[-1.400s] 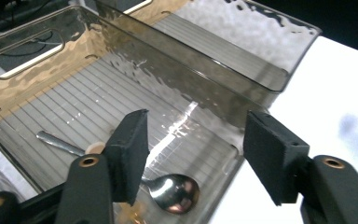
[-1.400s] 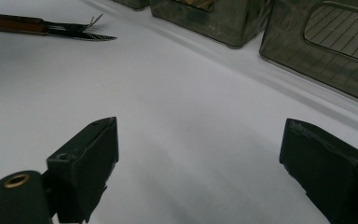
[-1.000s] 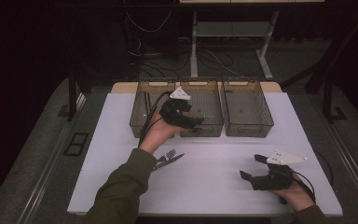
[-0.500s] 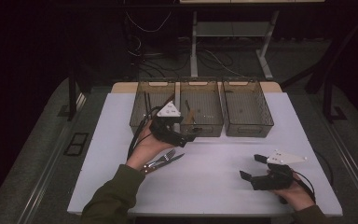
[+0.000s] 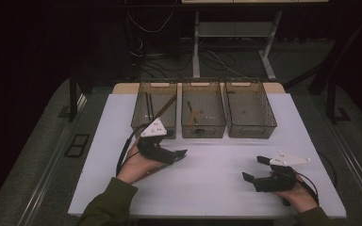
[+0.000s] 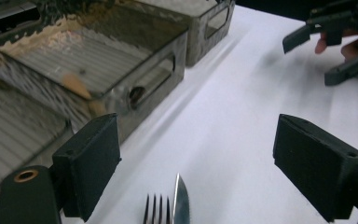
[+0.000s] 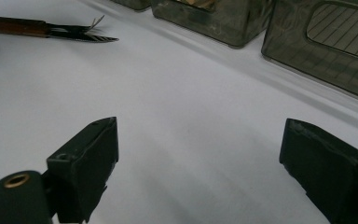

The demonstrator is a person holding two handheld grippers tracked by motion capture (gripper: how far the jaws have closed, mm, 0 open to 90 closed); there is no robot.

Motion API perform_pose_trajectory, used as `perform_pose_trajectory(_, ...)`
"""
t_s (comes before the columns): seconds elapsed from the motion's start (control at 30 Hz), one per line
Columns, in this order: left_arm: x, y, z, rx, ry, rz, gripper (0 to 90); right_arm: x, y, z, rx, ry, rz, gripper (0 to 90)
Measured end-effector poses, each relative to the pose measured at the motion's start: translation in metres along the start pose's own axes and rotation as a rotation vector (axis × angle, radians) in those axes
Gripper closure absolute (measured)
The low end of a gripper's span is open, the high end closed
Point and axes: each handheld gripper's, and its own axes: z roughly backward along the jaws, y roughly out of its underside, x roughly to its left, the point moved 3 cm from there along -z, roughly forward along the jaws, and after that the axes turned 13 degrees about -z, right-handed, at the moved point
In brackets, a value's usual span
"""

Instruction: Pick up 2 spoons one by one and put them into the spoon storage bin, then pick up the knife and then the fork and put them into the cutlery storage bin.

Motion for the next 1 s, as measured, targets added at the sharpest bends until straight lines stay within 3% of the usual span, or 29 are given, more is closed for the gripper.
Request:
perform_pose_trajectory(0.4,-0.010,0.034,0.024,0.031,-0.018,0.005,14.2,0.000,0.000,0.000,0.003,0.000,0.002,11.8)
perform_pose_trajectory(0.77,-0.009,0.056,0.046,0.054,-0.042,0.034,15.2,0.000,0.001,0.000,0.005,0.003,0.004,11.8)
perform_pose_trajectory(1.0,-0.010,0.071,0.057,0.075,-0.040,0.052,21.6,0.000,0.001,-0.001,0.007,0.003,0.005,11.8)
